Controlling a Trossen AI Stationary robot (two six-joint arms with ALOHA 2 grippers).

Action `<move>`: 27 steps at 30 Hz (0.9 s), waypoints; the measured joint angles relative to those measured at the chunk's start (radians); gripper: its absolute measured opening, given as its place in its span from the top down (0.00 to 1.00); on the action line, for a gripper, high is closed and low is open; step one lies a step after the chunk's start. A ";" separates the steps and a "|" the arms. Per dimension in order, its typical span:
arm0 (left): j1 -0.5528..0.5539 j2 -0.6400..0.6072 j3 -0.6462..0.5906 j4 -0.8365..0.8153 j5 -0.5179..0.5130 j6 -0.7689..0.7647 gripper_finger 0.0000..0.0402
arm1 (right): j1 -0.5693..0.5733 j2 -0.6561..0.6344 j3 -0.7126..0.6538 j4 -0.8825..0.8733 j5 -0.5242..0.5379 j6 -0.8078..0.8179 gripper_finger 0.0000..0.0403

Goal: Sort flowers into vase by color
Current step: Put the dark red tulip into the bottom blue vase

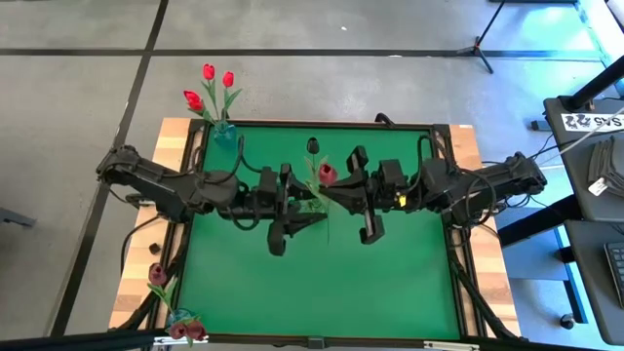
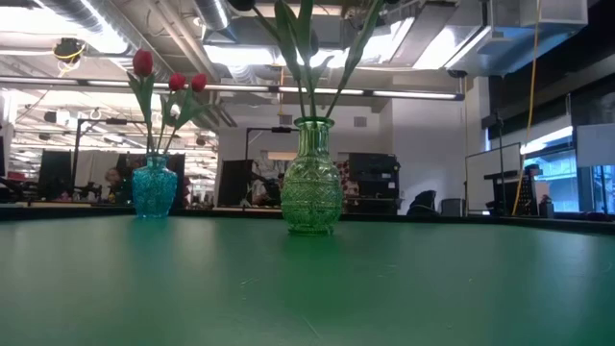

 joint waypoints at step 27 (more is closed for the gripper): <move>-0.063 0.042 -0.001 0.142 -0.154 0.041 0.94 | 0.027 0.032 0.000 -0.053 0.043 0.028 0.93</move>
